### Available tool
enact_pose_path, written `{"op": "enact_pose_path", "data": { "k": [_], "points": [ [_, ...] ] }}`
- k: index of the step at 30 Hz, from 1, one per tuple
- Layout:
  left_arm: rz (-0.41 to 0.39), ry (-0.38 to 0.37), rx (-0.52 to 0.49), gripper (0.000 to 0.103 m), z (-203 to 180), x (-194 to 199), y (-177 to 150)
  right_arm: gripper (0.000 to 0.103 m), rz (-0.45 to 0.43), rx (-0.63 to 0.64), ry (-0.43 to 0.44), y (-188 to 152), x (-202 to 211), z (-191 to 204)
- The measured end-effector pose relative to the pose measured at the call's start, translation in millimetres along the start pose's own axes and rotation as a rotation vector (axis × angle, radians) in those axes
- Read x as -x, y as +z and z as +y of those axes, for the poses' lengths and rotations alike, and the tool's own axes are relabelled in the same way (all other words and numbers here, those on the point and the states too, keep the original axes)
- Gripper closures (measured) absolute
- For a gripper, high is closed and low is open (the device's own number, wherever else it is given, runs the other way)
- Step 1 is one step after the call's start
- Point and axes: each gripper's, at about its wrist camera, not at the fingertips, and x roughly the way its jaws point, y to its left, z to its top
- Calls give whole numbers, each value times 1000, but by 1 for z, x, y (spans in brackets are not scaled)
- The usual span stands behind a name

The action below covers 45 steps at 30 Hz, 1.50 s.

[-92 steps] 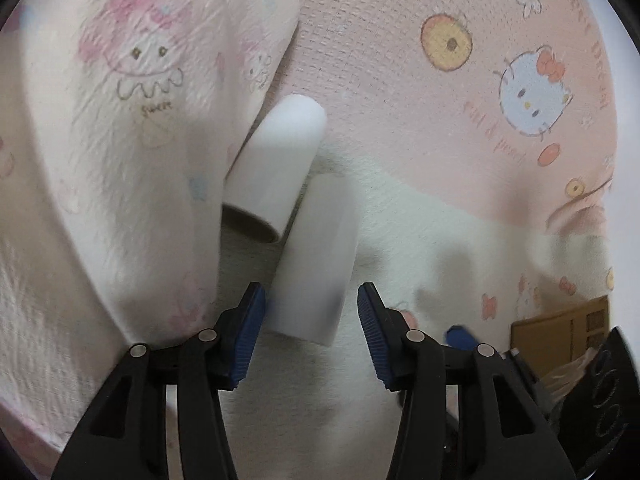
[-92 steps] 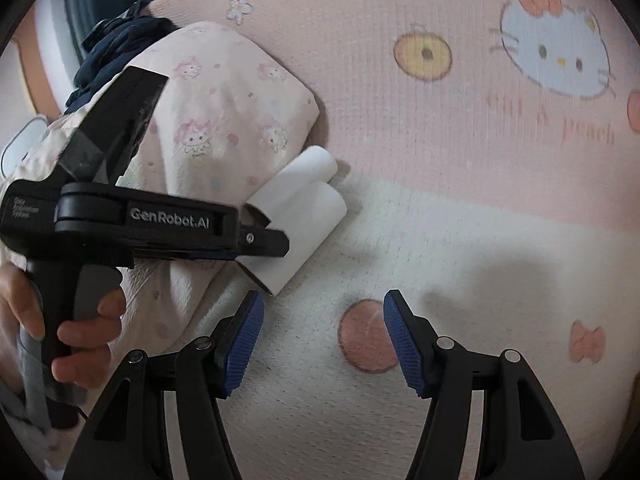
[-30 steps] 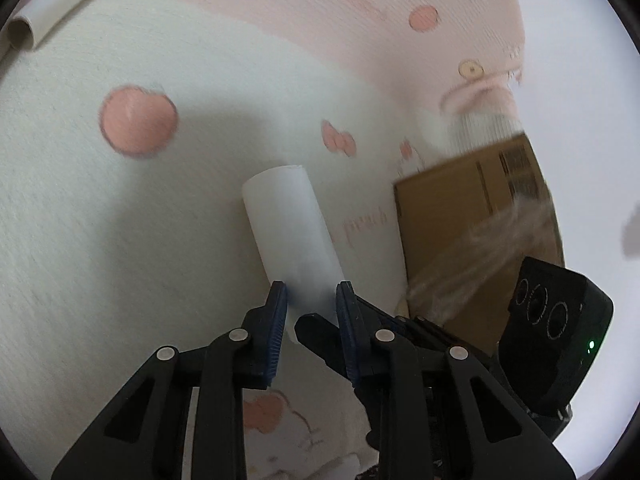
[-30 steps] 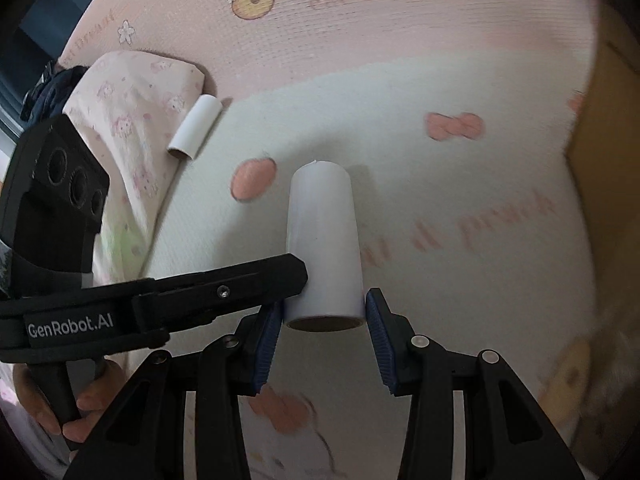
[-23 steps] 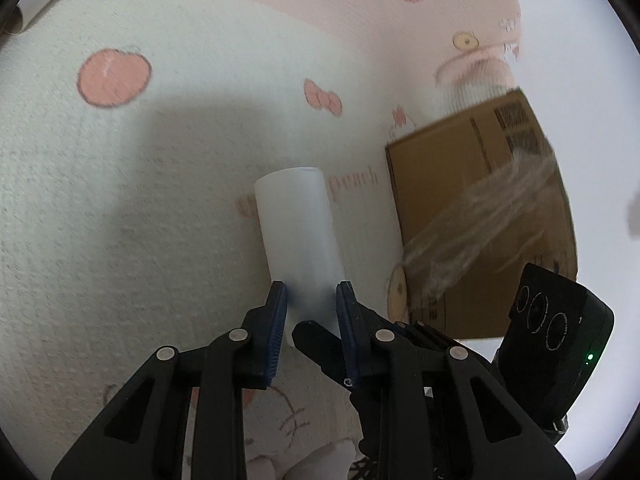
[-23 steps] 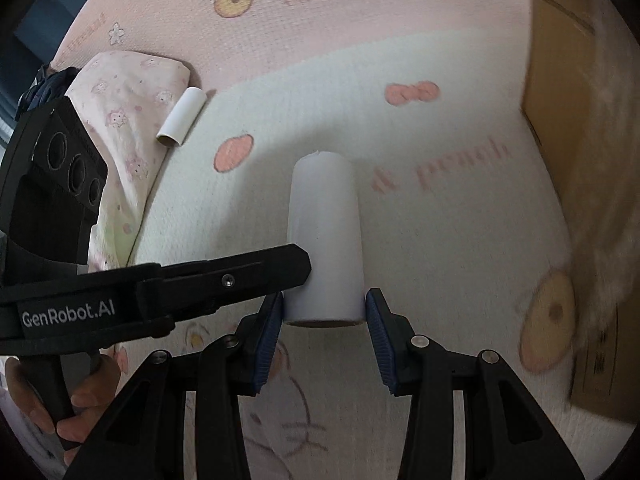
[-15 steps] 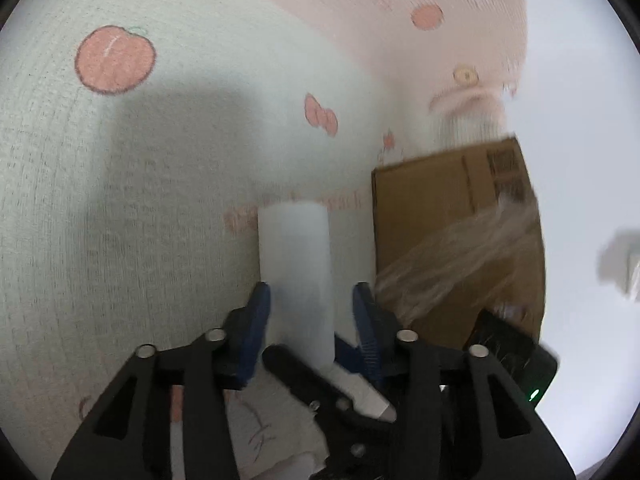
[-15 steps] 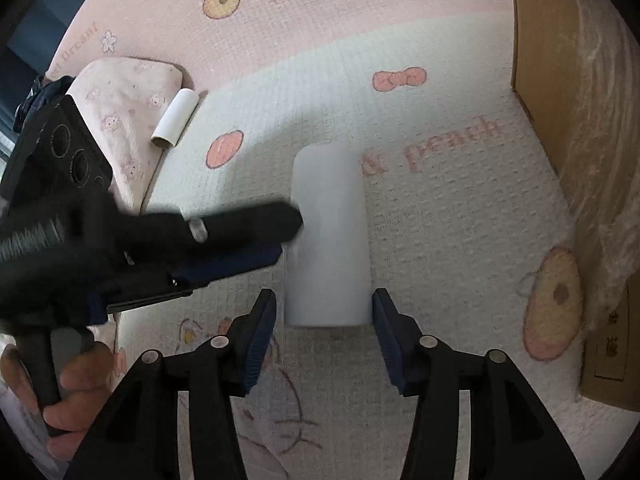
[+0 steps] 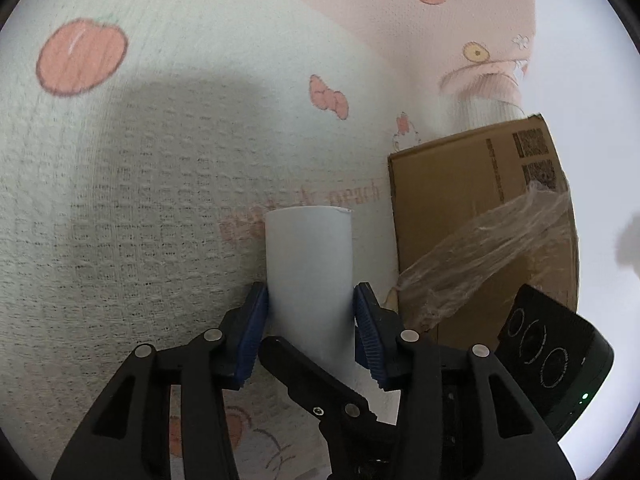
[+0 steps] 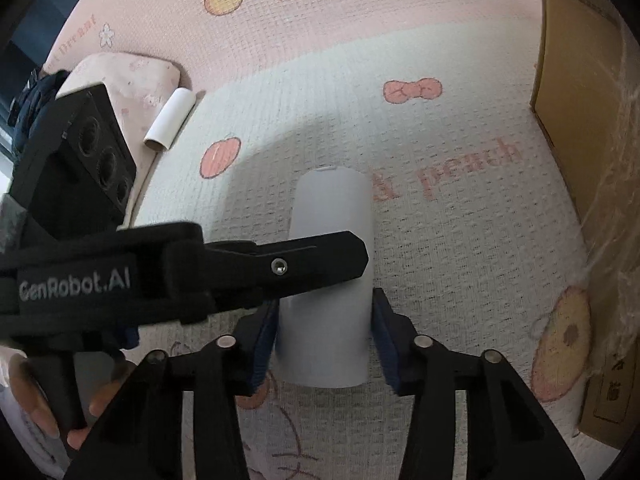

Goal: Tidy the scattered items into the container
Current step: 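Carry the held tube with the left gripper over the cardboard box, then lower the tube into the box among the paper rolls and open the left gripper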

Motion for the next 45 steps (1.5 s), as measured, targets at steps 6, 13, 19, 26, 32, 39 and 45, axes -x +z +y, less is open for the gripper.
{"op": "enact_pose_path", "data": {
  "k": [6, 13, 19, 26, 32, 39, 45],
  "points": [
    [-55, -43, -18, 55, -17, 28, 5, 61, -50, 31, 5, 10, 23, 11],
    [-187, -93, -86, 55, -63, 68, 15, 61, -153, 64, 36, 40, 77, 23],
    [-222, -151, -122, 55, -104, 94, 30, 61, -228, 94, 43, 65, 123, 29],
    [-201, -144, -231, 55, -160, 98, 49, 61, -259, 127, -12, 91, 158, 32],
    [-141, -100, -334, 55, -204, 80, 59, 61, -256, 60, -24, 102, 180, -1],
    [-59, -86, -410, 55, -250, 50, 66, 61, -247, -19, -55, 112, 201, -41],
    [64, -71, -401, 55, -281, 12, 81, 61, -209, -97, -54, 120, 212, -85]
  ]
}}
